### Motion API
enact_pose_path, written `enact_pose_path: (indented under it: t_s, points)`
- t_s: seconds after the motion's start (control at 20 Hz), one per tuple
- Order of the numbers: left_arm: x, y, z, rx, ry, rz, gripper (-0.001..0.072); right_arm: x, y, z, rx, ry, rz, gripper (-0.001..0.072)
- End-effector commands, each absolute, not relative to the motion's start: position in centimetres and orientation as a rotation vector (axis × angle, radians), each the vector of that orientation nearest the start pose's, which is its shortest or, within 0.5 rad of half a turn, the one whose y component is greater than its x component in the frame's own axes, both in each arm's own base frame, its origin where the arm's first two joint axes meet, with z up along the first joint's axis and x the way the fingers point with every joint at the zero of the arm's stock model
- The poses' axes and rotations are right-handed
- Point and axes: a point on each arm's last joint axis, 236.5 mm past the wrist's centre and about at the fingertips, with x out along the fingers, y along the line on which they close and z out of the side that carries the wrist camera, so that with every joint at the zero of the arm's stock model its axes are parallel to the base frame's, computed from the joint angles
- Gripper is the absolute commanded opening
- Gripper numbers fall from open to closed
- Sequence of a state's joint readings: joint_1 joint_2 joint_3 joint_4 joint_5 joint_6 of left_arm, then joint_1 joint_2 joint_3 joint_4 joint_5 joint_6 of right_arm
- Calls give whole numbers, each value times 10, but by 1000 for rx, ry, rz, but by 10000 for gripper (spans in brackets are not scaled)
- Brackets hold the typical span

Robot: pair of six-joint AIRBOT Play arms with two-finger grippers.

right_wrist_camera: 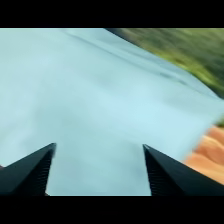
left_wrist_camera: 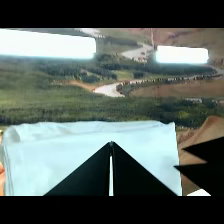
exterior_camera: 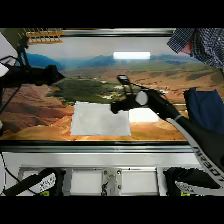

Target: Fold the clothes and pants, and hang the long-sleeved shirts on hangers.

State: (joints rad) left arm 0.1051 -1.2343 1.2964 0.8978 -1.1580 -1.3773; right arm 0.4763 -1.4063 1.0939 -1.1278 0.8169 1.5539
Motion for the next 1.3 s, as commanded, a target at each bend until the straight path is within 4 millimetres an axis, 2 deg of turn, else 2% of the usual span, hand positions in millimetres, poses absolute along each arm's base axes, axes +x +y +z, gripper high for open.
enact_pose_path:
  t_s: [0.0, 0.05, 0.15, 0.3, 0.5, 0.55, 0.65, 0.75, 0.8, 0.9, 0.95, 1.05, 1.1, 1.25]
  points:
    - [386, -119, 88, -438, 1039, -442, 5, 317, 168, -76, 303, 1370, 312, 720]
    - [380, -124, 83, -435, 1046, -447, 5, 310, 166, -85, 364, 1395, 315, 720]
    - [373, -131, 74, -433, 1063, -454, 5, 309, 180, -95, 462, 1408, 379, 720]
    - [370, -132, 72, -435, 1074, -459, 5, 317, 216, -103, 575, 1386, 486, 720]
    - [371, -132, 72, -435, 1069, -456, 5, 323, 272, -104, 716, 1355, 612, 711]
    - [371, -132, 72, -435, 1069, -456, 5, 323, 285, -103, 723, 1359, 635, 654]
    - [372, -132, 73, -435, 1065, -455, 5, 323, 305, -99, 690, 1351, 690, 372]
    - [372, -132, 73, -435, 1067, -455, 5, 329, 318, -87, 633, 1300, 758, 86]
    - [371, -132, 73, -435, 1068, -456, 5, 336, 319, -78, 606, 1268, 785, 10]
    - [371, -132, 72, -435, 1069, -457, 5, 364, 297, -57, 537, 1205, 762, 9]
    - [371, -132, 72, -435, 1069, -456, 5, 383, 270, -47, 498, 1186, 703, 9]
    - [371, -132, 72, -435, 1069, -457, 5, 419, 185, -30, 419, 1164, 505, 8]
    - [371, -132, 72, -436, 1070, -456, 5, 434, 133, -19, 383, 1145, 387, 9]
    - [371, -132, 72, -436, 1068, -456, 5, 453, -11, 26, 393, 1038, 104, 8]
